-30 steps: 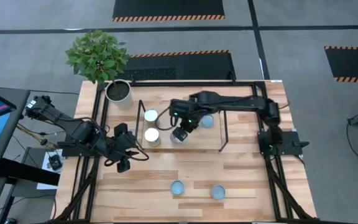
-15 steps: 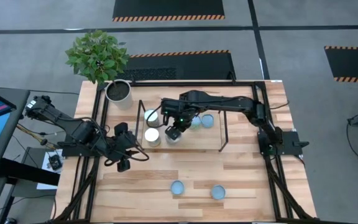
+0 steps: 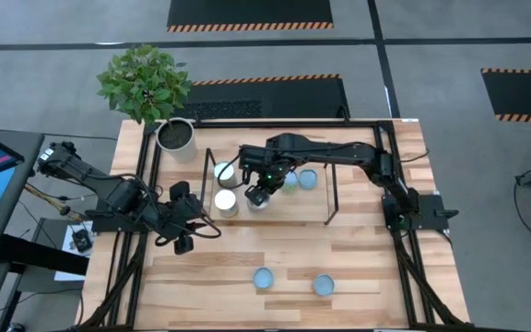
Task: Pick and place cans onto a shelf
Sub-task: Put the canned tomatoes on the shelf, then put the canned black beans on the shelf
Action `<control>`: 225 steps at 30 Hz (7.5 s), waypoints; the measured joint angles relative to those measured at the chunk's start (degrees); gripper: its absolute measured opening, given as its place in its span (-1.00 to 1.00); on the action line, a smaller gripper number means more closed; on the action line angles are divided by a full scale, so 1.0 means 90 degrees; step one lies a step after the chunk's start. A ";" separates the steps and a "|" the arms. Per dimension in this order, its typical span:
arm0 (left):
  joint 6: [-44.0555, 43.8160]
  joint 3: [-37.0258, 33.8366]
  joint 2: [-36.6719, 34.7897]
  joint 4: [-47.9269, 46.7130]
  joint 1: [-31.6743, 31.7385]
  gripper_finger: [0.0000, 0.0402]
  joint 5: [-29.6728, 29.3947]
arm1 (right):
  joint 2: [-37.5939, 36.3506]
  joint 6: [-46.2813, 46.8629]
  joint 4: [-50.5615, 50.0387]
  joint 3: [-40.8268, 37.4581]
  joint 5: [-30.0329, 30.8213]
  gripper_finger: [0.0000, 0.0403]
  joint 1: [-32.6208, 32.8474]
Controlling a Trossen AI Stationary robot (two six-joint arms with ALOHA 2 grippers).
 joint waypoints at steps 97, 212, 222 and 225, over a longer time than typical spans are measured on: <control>-0.0052 0.0002 0.0007 0.0065 0.0002 -0.48 -0.0223 | -0.0355 -0.0530 -0.1478 0.0814 0.0849 -0.55 0.2263; -0.1857 0.0185 0.4141 0.5162 -0.0205 -0.48 0.0907 | -0.1374 0.1491 0.2098 -0.4195 0.1196 -0.97 0.3679; -0.1930 0.0182 0.3400 0.4456 -0.1085 -0.48 -0.0113 | -0.1390 0.0277 -0.0415 -0.2185 0.1721 -0.98 0.3215; -0.2026 0.0182 0.3102 0.3860 -0.1365 -0.48 -0.0495 | -0.1394 -0.0078 -0.0491 -0.1906 0.1864 -0.98 0.2854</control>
